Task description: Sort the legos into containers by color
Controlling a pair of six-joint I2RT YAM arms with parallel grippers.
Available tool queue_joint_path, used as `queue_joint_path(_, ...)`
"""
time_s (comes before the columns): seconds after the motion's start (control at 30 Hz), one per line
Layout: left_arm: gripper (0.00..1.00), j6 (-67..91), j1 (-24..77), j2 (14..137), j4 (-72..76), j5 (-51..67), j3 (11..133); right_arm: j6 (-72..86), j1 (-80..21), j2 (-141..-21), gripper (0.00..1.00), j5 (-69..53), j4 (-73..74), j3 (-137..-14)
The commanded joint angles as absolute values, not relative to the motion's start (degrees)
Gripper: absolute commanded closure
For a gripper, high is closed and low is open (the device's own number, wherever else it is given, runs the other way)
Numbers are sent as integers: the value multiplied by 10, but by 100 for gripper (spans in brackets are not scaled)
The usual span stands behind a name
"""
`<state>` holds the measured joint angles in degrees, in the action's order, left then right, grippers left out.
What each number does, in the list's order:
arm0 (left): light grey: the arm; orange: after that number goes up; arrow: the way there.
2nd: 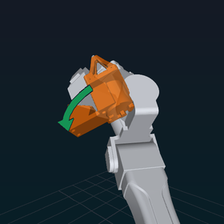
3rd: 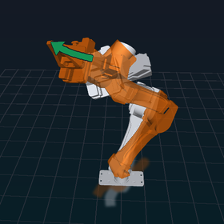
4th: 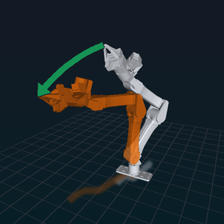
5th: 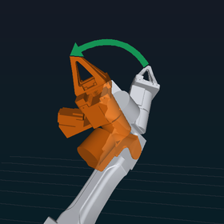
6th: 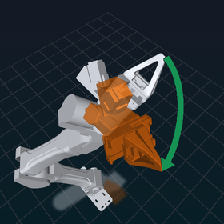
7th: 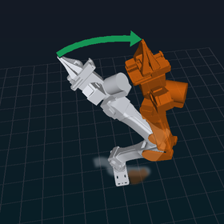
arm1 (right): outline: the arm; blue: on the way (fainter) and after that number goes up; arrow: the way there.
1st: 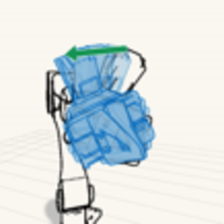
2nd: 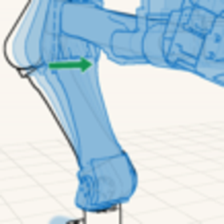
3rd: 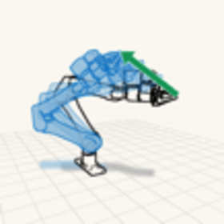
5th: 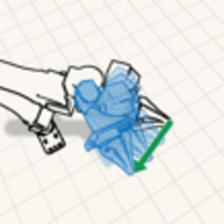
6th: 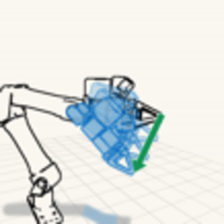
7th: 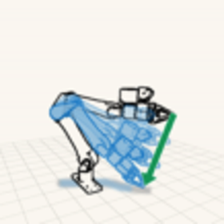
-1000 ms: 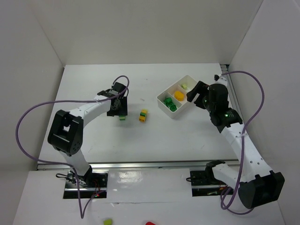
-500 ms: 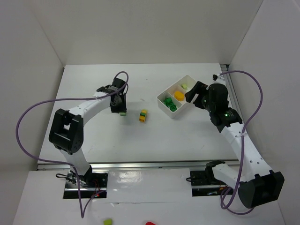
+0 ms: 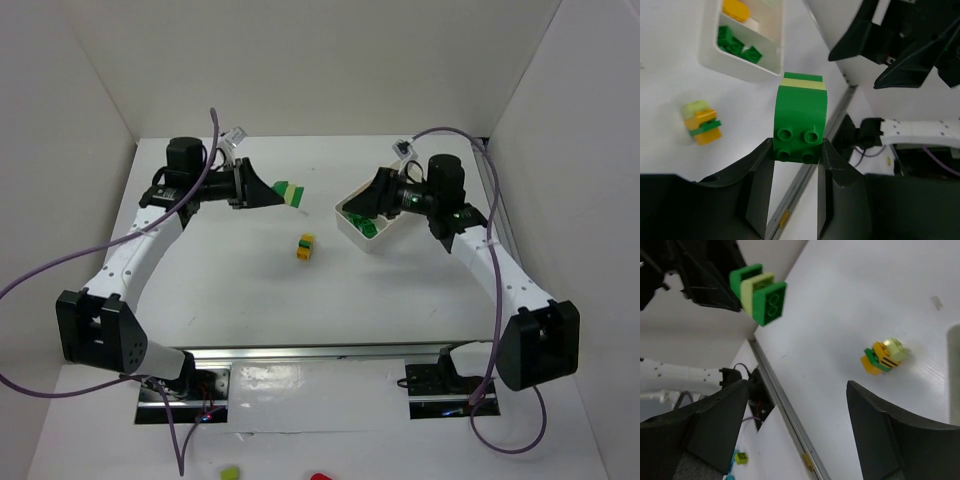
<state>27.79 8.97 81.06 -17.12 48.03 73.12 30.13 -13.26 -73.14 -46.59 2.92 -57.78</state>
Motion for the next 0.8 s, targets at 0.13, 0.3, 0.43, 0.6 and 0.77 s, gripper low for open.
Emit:
queue_joint_path(0.13, 100, 373, 83, 810, 1, 659, 693, 279, -189, -789, 11, -557, -42, -687)
queue_joint_path(0.3, 100, 378, 83, 805, 13, 670, 693, 297, -216, -836, 10, -577, -83, -713)
queue_joint_path(0.43, 100, 378, 83, 800, 13, 670, 693, 291, -240, -867, 10, -577, -83, -739)
queue_joint_path(0.6, 100, 378, 83, 795, 13, 676, 693, 310, -254, -891, 12, -588, -117, -752)
queue_joint_path(0.77, 100, 378, 83, 795, 13, 681, 693, 331, -265, -912, 28, -588, -144, -761)
